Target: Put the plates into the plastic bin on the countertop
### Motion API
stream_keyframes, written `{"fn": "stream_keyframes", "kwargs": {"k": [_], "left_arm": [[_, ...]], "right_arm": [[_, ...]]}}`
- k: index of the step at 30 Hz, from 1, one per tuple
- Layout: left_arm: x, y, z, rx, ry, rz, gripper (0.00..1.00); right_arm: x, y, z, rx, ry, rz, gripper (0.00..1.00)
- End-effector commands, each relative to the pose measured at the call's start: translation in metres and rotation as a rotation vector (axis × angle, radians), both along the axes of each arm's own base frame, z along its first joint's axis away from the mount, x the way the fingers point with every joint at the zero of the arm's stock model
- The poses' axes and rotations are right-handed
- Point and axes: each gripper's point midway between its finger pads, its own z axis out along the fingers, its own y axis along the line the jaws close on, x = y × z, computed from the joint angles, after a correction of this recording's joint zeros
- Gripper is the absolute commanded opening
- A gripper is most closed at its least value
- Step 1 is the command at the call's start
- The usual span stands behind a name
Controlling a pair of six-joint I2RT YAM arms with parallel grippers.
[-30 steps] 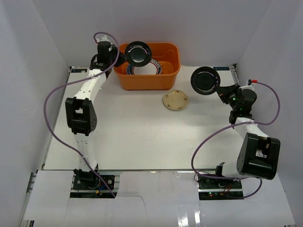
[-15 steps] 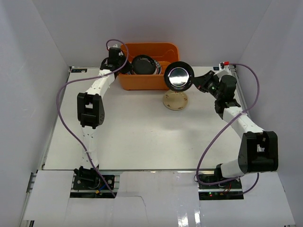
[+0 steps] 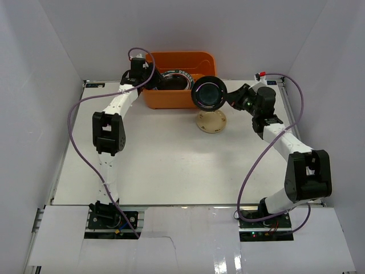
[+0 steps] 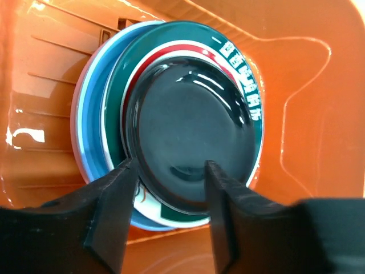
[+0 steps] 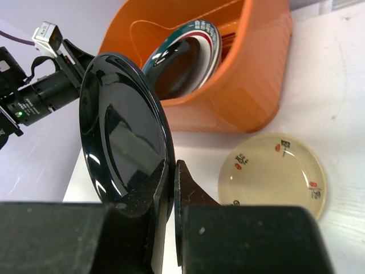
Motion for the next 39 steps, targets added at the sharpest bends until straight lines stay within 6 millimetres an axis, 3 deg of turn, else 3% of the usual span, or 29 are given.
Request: {"fn": "stream_keyframes", "kwargs": {"k": [1,5,7,10,12,14,17,18,19,20,21,22,26,30,31,32,39], "left_arm": [[-0.008,-0.001,0.079,-0.029,-0.152,-0.019,0.65],[-0.017,-0.001,0.125,-0.046,-0.245,-0.030,0.83],[-0.028,0.001,0.159,-0.046,-0.310,-0.040,0.91],[-0.050,0.006,0.199,-0.054,-0.390,-0.046,0.94],[-0.065,0.008,0.213,-0.067,-0.424,-0.052,0.95],[-0.095,0.010,0.214,-0.098,-0.429,-0.060,0.95],[-0.136,0.014,0.186,-0.133,-0.372,-0.057,0.96],[-0.147,0.014,0.176,-0.139,-0.354,-0.062,0.96],[-0.157,0.014,0.166,-0.143,-0.334,-0.064,0.96],[-0.176,0.017,0.145,-0.142,-0.294,-0.065,0.96],[-0.186,0.016,0.135,-0.144,-0.273,-0.074,0.96],[-0.195,0.016,0.126,-0.144,-0.254,-0.082,0.96],[-0.240,0.017,0.077,-0.134,-0.152,-0.120,0.96],[-0.268,0.011,0.046,-0.134,-0.084,-0.158,0.96],[-0.272,0.011,0.041,-0.134,-0.074,-0.160,0.96],[-0.277,0.011,0.031,-0.130,-0.052,-0.159,0.96],[-0.289,0.000,0.010,-0.118,-0.008,-0.176,0.96]], "right_arm": [[0.011,0.012,0.045,-0.006,-0.128,0.010,0.08],[0.017,0.025,0.050,-0.007,-0.138,0.030,0.08],[0.018,0.034,0.052,-0.007,-0.144,0.041,0.08],[0.026,0.046,0.056,-0.007,-0.160,0.047,0.08],[0.032,0.057,0.069,-0.001,-0.183,0.062,0.08],[0.045,0.065,0.076,0.001,-0.197,0.062,0.08],[0.064,0.076,0.067,-0.018,-0.185,0.046,0.08],[0.073,0.080,0.081,-0.012,-0.206,0.036,0.08],[0.085,0.084,0.067,-0.020,-0.181,0.033,0.08],[0.093,0.086,0.065,-0.027,-0.179,0.030,0.08],[0.102,0.090,0.086,-0.019,-0.222,0.017,0.08],[0.115,0.096,0.063,-0.043,-0.179,0.015,0.08],[0.153,0.116,0.049,-0.114,-0.181,0.010,0.08],[0.183,0.135,0.034,-0.178,-0.200,0.002,0.08],[0.191,0.139,0.013,-0.187,-0.178,0.004,0.08],[0.195,0.144,0.025,-0.174,-0.208,0.002,0.08],[0.203,0.166,-0.011,-0.224,-0.225,-0.030,0.08]]}}
